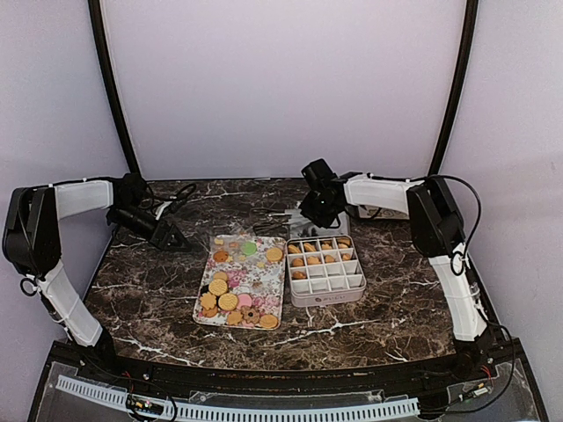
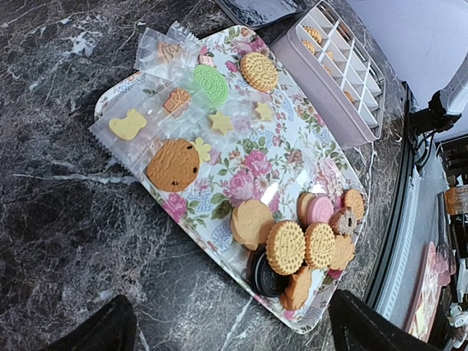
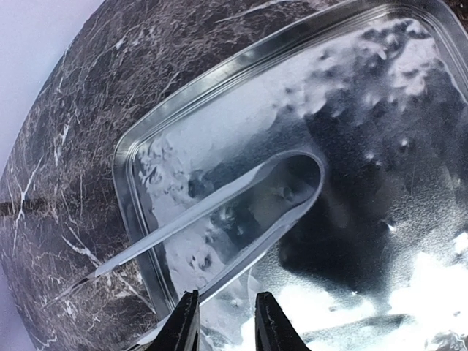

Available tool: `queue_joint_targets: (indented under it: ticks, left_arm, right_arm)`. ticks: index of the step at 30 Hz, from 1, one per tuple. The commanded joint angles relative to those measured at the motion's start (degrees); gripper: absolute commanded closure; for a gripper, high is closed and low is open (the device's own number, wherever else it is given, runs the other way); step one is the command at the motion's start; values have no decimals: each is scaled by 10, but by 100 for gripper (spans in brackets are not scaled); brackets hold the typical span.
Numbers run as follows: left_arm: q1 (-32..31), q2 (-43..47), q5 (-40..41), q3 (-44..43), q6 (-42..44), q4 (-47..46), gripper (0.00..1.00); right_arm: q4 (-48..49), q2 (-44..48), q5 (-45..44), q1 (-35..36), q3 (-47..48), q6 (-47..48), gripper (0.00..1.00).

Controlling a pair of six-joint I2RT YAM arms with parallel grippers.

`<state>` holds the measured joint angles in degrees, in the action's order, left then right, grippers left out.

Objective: Pack the cookies
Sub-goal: Pick up the clamp from the center of the board.

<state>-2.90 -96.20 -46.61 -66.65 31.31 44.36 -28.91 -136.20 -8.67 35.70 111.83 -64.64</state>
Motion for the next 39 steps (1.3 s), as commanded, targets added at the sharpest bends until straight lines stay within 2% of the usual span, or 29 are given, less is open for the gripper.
queue_joint_targets:
  ticks: [1, 8, 19, 27, 28, 33, 39]
  left_arm:
    - [-2, 16, -1, 4, 9, -4, 5]
    - [-2, 17, 0, 6, 12, -2, 6]
    - [-2, 43, 3, 6, 9, 4, 5]
    - [-1, 54, 3, 7, 7, 11, 5]
    - [-1, 54, 3, 7, 8, 12, 5]
    - [-1, 51, 0, 6, 6, 12, 5]
    - [-1, 55, 1, 12, 11, 11, 6]
  right_arm:
    - [10, -15, -9, -4, 0, -40, 72]
    - [17, -30, 1, -4, 15, -52, 74]
    - [28, -37, 8, -5, 38, -56, 100]
    - [70, -7, 6, -4, 11, -44, 99]
    - [64, -4, -2, -3, 16, -43, 94]
    - [72, 22, -24, 4, -3, -78, 83]
    - [73, 22, -30, 6, -3, -101, 76]
